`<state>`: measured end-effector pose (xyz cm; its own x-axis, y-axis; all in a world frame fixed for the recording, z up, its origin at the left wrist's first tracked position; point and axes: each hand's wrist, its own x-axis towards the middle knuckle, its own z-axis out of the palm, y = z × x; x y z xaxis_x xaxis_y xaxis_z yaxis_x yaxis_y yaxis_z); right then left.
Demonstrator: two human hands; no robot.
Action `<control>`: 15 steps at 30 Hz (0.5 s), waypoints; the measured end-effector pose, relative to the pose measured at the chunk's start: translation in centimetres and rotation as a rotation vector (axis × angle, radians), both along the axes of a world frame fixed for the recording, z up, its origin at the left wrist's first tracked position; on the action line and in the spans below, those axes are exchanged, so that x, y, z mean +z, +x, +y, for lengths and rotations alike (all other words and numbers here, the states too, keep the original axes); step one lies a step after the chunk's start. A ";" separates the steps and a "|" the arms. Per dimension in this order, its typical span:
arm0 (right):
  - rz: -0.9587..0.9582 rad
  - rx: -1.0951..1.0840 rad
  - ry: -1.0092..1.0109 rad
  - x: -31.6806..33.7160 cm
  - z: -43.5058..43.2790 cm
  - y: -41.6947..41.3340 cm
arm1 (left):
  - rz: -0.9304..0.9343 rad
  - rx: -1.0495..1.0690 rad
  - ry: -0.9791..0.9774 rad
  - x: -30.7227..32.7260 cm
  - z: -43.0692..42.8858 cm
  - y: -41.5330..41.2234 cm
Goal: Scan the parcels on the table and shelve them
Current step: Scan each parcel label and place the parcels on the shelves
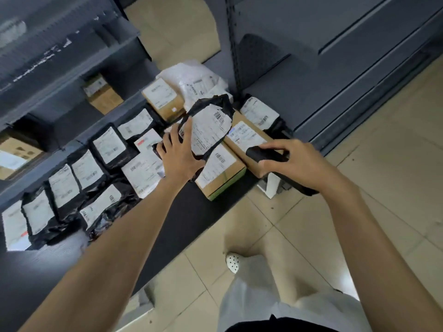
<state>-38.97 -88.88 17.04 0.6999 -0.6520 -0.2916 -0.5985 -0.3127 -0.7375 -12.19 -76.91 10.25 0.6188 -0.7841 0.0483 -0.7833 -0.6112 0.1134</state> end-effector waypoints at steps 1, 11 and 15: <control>-0.009 -0.026 -0.003 0.0 -0.5 -2.1 | -0.008 -0.021 -0.001 0.1 -1.1 -1.9; -0.113 -0.318 0.003 0.7 -6.7 -28.8 | -0.131 -0.354 0.054 -2.2 -11.8 -28.4; -0.142 -0.520 -0.037 0.9 -9.2 -39.7 | -0.088 -0.536 0.088 -2.4 -17.6 -39.1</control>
<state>-78.69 -98.12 17.89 0.3128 -0.9311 -0.1878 -0.5763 -0.0289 -0.8167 -51.33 -94.55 7.88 0.1280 -0.9918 0.0015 -0.9918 -0.1280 -0.0002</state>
